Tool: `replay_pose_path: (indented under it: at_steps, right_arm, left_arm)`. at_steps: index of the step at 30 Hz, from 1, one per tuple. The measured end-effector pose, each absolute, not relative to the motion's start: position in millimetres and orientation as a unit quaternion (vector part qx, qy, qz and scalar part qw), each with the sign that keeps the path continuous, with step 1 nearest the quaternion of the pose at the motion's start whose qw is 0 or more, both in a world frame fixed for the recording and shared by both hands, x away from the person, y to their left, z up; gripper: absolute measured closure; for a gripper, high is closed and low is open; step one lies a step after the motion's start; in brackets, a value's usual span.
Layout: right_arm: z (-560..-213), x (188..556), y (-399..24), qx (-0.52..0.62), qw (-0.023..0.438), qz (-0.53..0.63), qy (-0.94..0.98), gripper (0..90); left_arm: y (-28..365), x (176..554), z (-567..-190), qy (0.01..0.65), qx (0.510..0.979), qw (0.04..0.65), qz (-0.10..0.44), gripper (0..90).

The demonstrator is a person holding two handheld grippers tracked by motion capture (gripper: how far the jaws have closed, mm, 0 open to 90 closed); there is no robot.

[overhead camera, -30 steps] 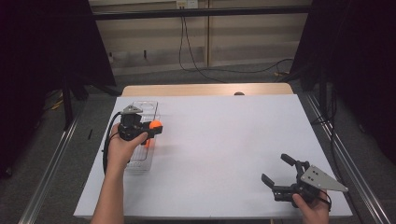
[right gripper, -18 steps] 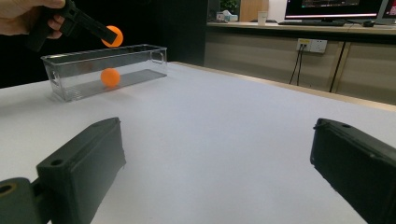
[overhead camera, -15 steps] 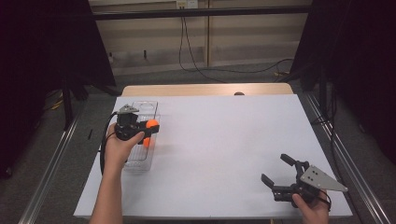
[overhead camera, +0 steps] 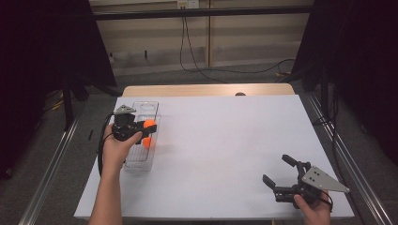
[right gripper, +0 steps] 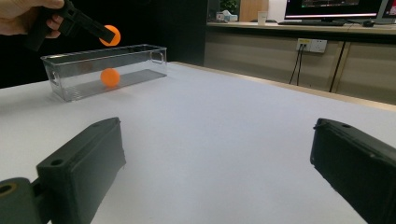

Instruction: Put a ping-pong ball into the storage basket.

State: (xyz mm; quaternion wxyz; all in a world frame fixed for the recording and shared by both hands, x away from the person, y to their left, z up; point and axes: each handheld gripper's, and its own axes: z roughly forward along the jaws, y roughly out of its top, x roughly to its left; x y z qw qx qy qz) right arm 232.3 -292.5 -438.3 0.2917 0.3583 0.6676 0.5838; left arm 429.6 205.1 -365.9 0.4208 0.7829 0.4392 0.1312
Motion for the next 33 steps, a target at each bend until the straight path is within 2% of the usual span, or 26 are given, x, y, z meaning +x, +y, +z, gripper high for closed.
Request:
replay_pose_path:
  at_steps: [33]
  right_arm:
    - [-439,232,-292,0.358,0.290,0.584,0.668,2.2]
  left_arm:
    - [224,437,-379,0.483,0.763,0.396,0.169,50.8]
